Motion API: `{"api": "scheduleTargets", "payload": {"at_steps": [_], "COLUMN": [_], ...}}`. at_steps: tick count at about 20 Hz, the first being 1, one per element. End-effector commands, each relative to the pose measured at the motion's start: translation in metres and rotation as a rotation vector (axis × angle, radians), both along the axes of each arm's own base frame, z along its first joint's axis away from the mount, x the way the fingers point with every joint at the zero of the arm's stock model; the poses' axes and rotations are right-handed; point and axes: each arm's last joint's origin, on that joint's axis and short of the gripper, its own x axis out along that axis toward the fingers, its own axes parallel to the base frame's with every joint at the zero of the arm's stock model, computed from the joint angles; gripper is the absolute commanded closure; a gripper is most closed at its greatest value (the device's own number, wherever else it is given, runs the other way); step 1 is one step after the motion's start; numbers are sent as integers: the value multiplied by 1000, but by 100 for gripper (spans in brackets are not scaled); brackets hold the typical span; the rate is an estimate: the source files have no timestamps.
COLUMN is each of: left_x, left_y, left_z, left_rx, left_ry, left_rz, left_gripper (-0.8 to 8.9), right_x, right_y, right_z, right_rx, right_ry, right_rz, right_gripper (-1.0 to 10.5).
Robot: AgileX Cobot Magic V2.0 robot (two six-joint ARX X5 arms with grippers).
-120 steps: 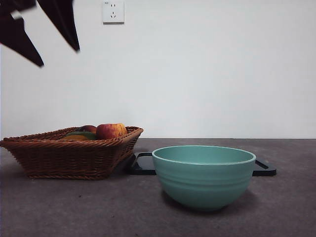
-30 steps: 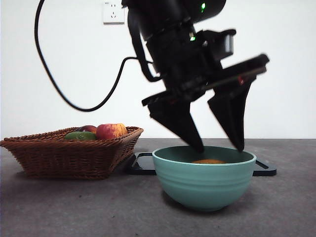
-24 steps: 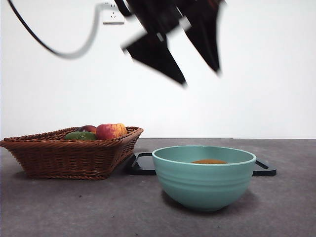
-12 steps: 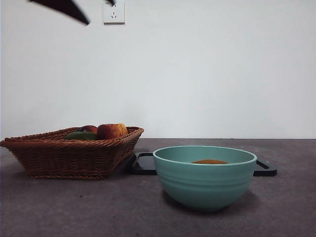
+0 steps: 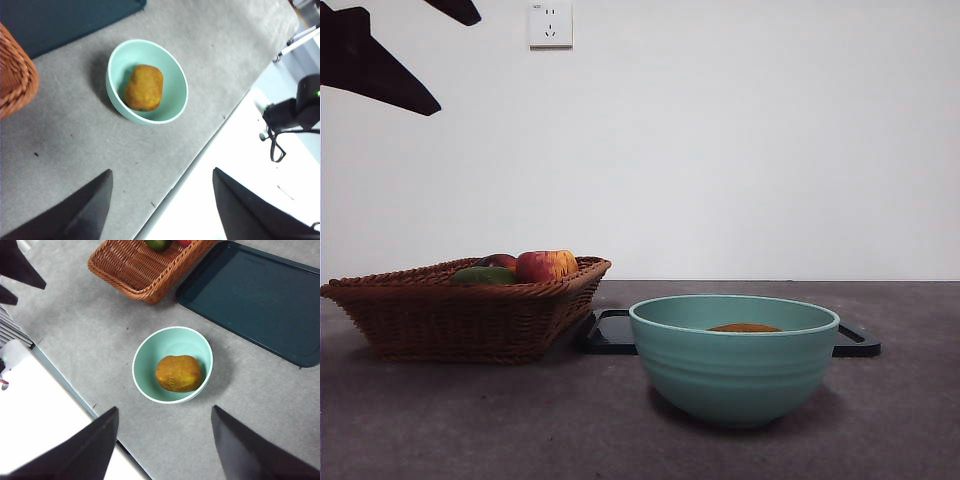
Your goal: Pick up the wifruite, put it on the bowl, pick up the plate, put it on desk
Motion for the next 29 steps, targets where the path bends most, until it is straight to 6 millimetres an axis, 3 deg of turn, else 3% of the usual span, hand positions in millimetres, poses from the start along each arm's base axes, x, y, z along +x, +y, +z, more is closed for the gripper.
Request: {"api": "scheduleTargets", "payload": {"at_steps": [1, 6, 11, 18, 21, 29], "left_x": [1, 1, 1, 1, 1, 1], "left_y": [-2, -2, -2, -2, -2, -2], "left_z": [3, 3, 3, 3, 3, 3], "left_rx": [-7, -10, -10, -9, -9, -9], "left_ry": [-30, -36, -36, -40, -40, -40], "left_rz": [-25, -25, -24, -27, -27, -27], "left_gripper": [502, 502, 502, 502, 502, 502], "right_x": [0, 1, 22, 53, 58, 76], "right_y": [1, 1, 9, 45, 61, 94], "right_z": [4, 1, -12, -67, -91, -125], "right_rx": [4, 18, -19, -42, -55, -165], "right_ry": [-8, 60, 198, 249, 251, 197], "right_rz": [3, -31, -118, -170, -190, -276], "right_gripper": [653, 654, 654, 655, 727, 742]}}
